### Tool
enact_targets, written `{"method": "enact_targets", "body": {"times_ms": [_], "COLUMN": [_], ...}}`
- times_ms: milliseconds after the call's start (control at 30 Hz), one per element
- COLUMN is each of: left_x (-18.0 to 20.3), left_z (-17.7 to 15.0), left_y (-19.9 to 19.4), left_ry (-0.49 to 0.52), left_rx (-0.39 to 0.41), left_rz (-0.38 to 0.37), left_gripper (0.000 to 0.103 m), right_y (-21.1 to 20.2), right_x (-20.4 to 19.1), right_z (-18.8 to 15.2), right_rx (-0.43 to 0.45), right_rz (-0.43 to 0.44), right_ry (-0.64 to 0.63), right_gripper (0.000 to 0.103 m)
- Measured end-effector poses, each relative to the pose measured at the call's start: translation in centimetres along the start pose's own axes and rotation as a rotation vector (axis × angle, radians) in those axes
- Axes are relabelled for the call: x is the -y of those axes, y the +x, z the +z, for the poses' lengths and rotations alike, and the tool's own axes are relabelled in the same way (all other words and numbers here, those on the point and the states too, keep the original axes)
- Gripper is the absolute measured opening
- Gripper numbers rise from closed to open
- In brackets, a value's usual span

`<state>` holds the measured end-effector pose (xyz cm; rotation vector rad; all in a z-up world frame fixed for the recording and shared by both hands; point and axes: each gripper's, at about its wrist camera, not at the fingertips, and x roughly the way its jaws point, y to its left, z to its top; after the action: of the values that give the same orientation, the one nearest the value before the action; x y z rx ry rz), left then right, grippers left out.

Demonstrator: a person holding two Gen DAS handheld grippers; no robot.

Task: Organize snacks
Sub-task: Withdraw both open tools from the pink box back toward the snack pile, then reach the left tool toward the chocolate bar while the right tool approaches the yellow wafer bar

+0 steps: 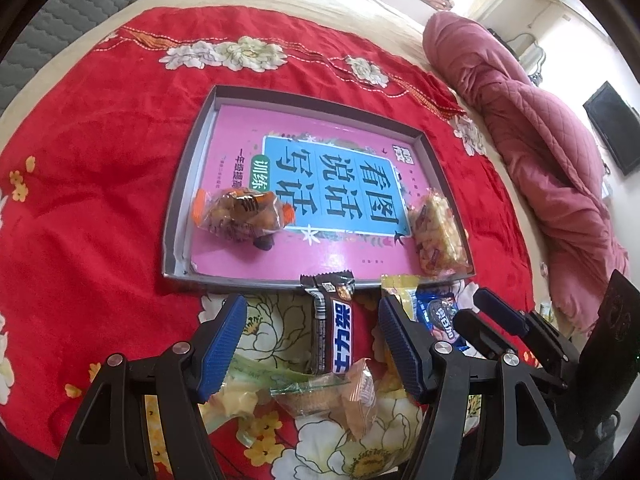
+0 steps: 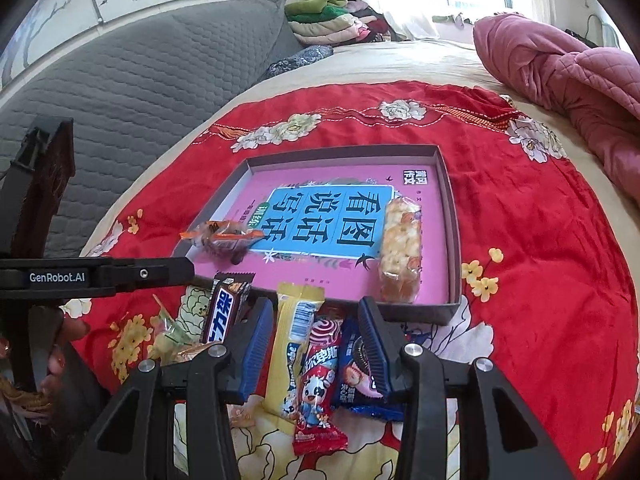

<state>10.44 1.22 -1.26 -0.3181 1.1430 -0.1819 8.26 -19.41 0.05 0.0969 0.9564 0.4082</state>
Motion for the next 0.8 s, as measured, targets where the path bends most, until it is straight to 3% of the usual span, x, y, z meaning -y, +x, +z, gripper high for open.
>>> {"method": "enact_targets", "body": {"times_ms": [800], "left_x": [-0.3], "left_z": [-1.3], "left_y": [1.5], "left_ry": [0.008], "left_rx": [-0.057], "left_rz": [-0.024], "left_gripper": [0.071], "right_y": [1.2], "right_x": [-2.5], "right_z": [-2.1], "right_rx": [-0.079], "right_rz": [0.014], "right_ry": [-0.077], "right_gripper": [0.044]}}
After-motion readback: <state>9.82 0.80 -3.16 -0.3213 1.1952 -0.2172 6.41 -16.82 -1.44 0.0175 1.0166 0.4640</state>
